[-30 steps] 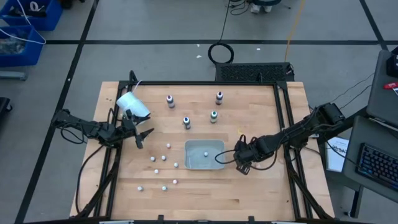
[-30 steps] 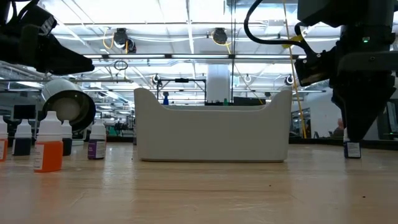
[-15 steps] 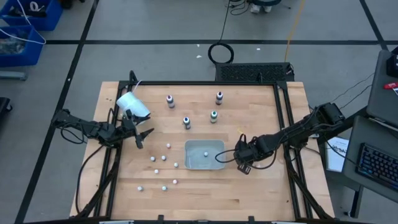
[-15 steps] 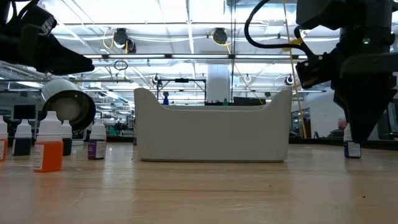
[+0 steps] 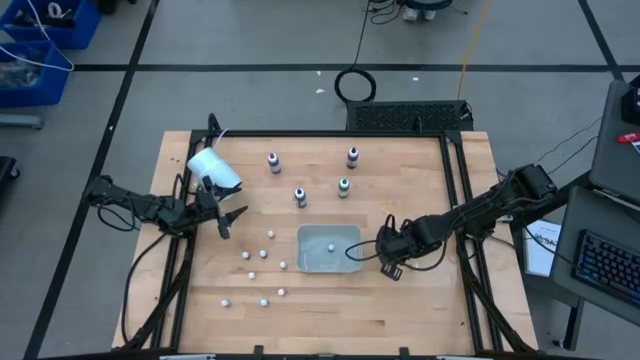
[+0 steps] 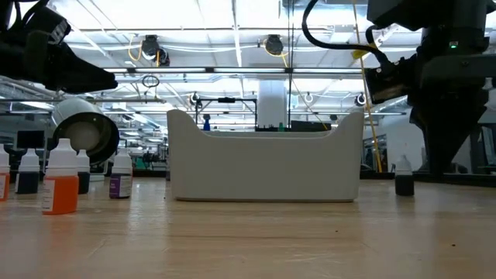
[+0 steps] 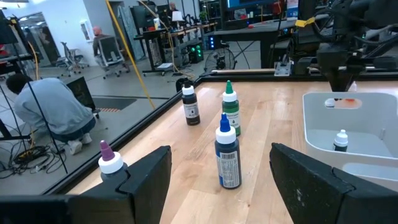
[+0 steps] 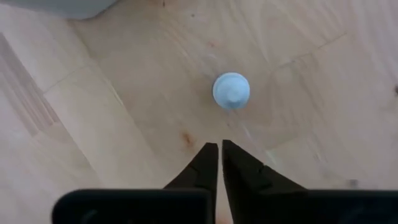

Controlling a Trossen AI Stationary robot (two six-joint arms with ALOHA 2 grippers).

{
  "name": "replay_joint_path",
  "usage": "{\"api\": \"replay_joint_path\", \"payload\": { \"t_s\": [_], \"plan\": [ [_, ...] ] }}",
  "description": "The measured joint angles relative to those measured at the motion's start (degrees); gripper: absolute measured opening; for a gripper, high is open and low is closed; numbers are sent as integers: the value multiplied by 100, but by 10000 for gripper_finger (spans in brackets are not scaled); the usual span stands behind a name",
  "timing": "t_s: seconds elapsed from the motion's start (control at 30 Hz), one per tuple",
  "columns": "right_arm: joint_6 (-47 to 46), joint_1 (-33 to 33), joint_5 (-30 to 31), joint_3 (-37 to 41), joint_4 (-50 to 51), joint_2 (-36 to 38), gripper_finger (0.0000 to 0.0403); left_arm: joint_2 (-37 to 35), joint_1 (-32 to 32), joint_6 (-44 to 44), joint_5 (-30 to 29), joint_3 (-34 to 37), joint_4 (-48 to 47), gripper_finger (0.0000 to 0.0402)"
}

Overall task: Pick & Place food coloring
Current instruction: Put the purple food coloring bottle into the bin

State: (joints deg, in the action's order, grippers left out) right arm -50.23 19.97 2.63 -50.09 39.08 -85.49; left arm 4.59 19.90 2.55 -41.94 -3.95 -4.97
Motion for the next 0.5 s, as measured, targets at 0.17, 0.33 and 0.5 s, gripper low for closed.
{"api": "replay_joint_path", "payload": {
  "t_s": [0.17, 0.33, 0.5],
  "plan": [
    [310, -72, 3, 0, -24, 0, 66, -1, 1, 0, 0, 0, -1, 274],
    [514, -278, 4, 0, -12, 0, 122, -1, 2, -2, 0, 0, -1, 273],
    [773, -424, 4, 0, -15, 0, 153, -1, 1, -4, 0, 0, -1, 274]
  ]
}}
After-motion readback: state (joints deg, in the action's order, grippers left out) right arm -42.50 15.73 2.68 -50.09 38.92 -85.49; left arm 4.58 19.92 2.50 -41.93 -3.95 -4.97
